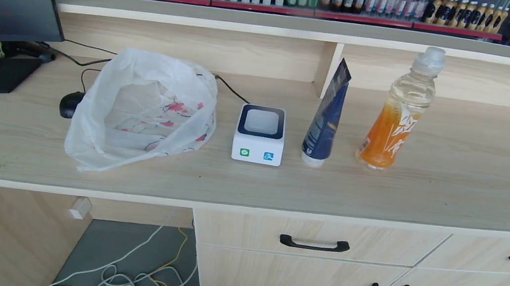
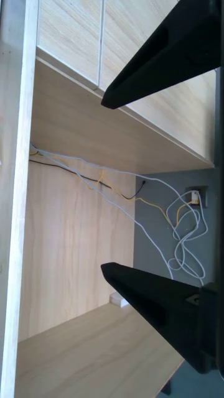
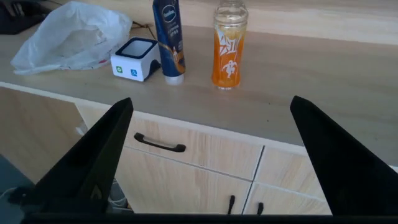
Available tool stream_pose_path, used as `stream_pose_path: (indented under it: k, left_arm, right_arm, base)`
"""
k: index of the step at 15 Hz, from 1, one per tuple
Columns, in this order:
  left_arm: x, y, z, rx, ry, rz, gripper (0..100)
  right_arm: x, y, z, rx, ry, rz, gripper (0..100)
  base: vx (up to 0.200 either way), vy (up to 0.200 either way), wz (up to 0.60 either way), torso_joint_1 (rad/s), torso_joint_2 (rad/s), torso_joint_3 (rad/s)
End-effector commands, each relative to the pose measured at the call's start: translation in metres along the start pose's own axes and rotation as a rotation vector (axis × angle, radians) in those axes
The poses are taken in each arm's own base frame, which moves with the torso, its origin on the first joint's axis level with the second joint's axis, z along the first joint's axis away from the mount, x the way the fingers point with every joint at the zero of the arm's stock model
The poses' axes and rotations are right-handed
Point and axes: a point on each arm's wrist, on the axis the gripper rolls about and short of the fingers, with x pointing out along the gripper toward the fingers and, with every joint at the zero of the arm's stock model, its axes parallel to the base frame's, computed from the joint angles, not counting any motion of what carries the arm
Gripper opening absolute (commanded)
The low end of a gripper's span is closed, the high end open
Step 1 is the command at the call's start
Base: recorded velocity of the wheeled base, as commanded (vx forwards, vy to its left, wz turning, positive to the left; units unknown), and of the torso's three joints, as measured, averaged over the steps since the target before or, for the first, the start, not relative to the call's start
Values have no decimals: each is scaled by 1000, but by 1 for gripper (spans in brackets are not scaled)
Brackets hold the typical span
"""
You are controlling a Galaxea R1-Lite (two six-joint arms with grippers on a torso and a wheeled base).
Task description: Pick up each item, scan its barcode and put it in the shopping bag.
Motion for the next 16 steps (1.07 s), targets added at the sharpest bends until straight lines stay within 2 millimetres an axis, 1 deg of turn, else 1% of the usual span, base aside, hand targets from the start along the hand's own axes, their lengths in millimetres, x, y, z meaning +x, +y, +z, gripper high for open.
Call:
stream_pose_path:
  k: [1,3,4,7,9,11,12,14,15,16]
  left_arm:
    - [0,0,0,0,0,0,100]
    - [0,0,0,0,0,0,100]
    - [0,0,0,0,0,0,100]
    - [0,0,0,0,0,0,100]
    - [0,0,0,0,0,0,100]
    - [0,0,0,0,0,0,100]
    - [0,0,0,0,0,0,100]
    - [0,0,0,0,0,0,100]
    - [0,0,0,0,0,0,100]
    - [0,0,0,0,0,0,100]
  right_arm:
    - [37,-3,11,16,51,91,100]
    - [58,0,20,26,39,182,100]
    - [64,2,23,29,32,217,100]
    - [69,8,25,37,36,296,100]
    - [73,10,21,38,60,305,100]
    - [85,11,18,21,92,290,100]
    - [92,12,18,-20,100,280,100]
    - [106,14,17,-73,127,282,100]
    - [119,17,12,-85,156,273,100]
    - [133,19,12,-82,153,272,100]
  base:
    - [0,0,0,0,0,0]
    - [0,0,0,0,0,0]
    - [0,0,0,0,0,0]
    - [0,0,0,0,0,0]
    - [0,0,0,0,0,0]
    - [0,0,0,0,0,0]
    - [0,0,0,0,0,0]
    - [0,0,0,0,0,0]
    - [0,0,0,0,0,0]
    - [0,0,0,0,0,0]
